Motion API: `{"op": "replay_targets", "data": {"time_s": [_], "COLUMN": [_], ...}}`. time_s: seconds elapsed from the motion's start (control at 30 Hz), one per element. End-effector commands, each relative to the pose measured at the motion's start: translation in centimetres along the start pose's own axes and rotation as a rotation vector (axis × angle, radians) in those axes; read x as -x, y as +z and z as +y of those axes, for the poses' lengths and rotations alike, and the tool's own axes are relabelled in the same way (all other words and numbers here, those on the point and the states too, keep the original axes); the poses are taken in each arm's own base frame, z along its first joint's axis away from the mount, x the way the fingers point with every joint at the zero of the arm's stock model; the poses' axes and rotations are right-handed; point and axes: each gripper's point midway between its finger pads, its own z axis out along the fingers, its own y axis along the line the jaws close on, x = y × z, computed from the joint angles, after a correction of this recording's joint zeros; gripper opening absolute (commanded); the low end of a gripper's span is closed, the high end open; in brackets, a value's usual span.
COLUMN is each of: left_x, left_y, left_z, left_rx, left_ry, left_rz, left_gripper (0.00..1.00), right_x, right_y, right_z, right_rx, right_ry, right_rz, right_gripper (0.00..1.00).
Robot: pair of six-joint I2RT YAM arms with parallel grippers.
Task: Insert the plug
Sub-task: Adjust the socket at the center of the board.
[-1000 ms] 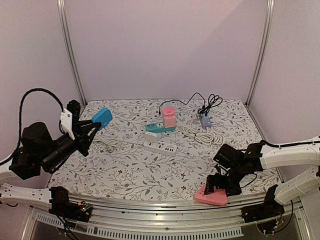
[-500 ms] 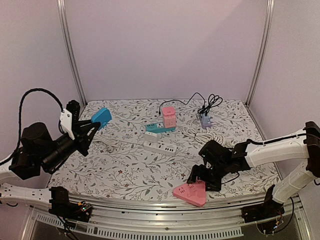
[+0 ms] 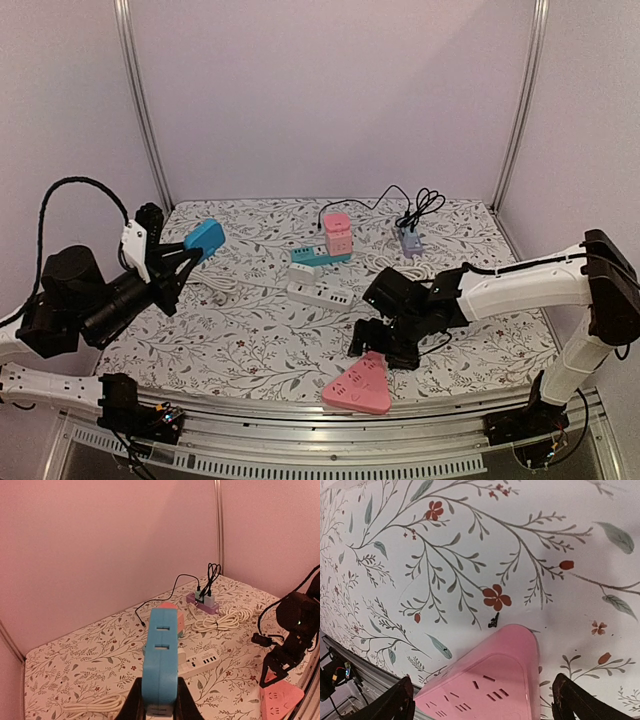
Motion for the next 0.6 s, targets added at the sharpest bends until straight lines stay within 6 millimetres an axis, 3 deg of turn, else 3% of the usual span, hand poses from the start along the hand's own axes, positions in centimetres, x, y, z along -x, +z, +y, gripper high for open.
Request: {"op": "replay_targets", "data": {"time_s": [0.0,0.1,0.27,0.4,0.5,0.57], "left_x": [0.6,0.6,0.7,0.8,0.8,0.8], "left_y": [-0.4,-0.3,-0.5,-0.6,-0.6,-0.6], "left_z": [-0.9,-1.2,-1.1,-1.1,-1.2,-1.2], "left_rx": [-0.042,-0.056,-0.057,-0.062,-0.064,-0.063], "left_ry": [0.019,0.016,0.012,0.007,0.025,0.029], "left_rz": [-0.001,-0.005,-0.010,-0.017,-0.017,-0.012], "left_gripper": [0.00,0.00,0.00,0.00,0.00,0.00], "right_x": [2.0,1.6,-2.6,-6.2,-7.9,-8.2], "right_y": [-4.8,-6.6,-7.3,-5.7,-3.8,-2.2], "right_z": [-0.8,-0.9,0.6,3.1,4.4,5.0], "right_rx": [-0.183,-0.247,-0.332,-0.407,-0.353,-0.343], "right_ry": [-0.305,-0.543,-1.053,-1.564,-1.837,-1.923], "right_rz": [-0.091,-0.052,0.004,-0.036,0.006,0.029], "right_gripper": [0.96,0.96,0.97,0.99,0.99,0.99]}}
